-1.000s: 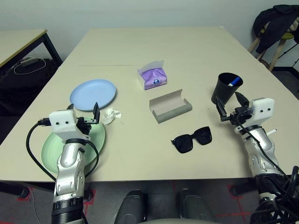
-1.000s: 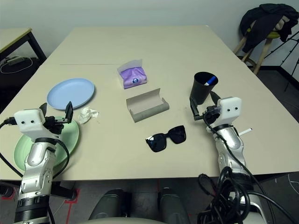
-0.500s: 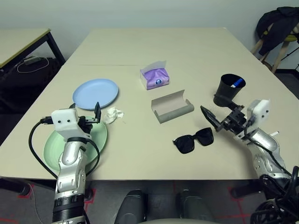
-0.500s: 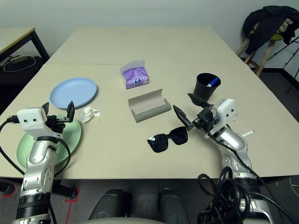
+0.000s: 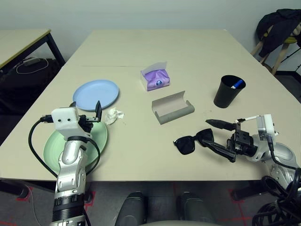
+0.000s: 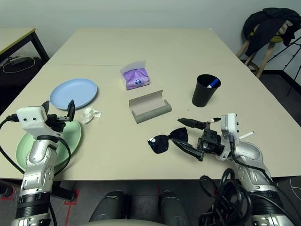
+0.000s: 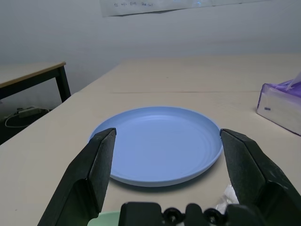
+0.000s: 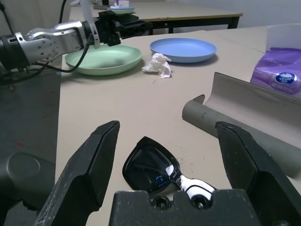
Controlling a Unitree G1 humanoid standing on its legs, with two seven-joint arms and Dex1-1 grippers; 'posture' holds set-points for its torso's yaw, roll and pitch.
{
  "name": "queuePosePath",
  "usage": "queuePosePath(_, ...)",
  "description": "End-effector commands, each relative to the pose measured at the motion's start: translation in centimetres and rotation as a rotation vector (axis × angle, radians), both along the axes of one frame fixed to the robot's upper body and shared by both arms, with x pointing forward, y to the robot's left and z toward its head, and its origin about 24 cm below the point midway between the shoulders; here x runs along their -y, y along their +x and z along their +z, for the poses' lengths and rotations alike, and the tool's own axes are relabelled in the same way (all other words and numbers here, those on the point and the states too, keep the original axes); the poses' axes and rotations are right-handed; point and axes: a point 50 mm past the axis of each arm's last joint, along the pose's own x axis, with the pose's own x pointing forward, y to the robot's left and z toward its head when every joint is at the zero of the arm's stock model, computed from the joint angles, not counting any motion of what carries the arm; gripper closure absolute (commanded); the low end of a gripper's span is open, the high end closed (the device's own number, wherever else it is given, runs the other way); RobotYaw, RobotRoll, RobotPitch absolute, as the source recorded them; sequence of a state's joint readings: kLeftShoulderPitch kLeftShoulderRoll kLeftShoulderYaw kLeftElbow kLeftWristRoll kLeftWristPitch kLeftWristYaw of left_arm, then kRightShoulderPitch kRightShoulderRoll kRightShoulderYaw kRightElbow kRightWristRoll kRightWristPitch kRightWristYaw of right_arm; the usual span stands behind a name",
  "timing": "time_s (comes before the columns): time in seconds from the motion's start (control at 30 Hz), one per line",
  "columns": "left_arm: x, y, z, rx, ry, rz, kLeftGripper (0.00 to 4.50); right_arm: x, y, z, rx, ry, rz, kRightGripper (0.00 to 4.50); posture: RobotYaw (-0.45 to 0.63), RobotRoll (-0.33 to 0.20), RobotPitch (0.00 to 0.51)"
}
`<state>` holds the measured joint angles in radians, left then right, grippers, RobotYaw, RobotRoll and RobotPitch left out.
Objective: Organize and tidy the items on the table.
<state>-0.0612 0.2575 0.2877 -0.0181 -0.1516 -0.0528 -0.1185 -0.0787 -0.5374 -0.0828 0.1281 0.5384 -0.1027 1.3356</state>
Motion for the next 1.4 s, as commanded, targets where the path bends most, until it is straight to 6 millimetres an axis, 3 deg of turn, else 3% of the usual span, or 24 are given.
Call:
queuePosePath(0.03,0.1,0.1,-0.5,-0.023,0.007,-0.013,0.00,0.6,0.0,0.3,0.022,-0.046,0.052,0.01,0.08,0.000,0.018)
queuePosePath(0.4,0.2,0.0,-0.6,-0.025,0.004,-0.012,0.00,1.8,-0.2,0.7,0.028,-0.096,0.100,0.01,0.08,0.000,0.021)
queuePosePath(1.13,0.4,0.3,-0.1,-0.027,0.013,-0.040,0.00,1.7,-0.2,0.2,0.024,-0.110,0.104,0.01,0.08,0.000,0.025)
queuePosePath(1.4,1.0,1.5,3.8,-0.023,0.040,-0.223,0.00,1.8,-0.2,0.2,0.021,-0.113,0.100,0.01,0.09,0.000,0.036)
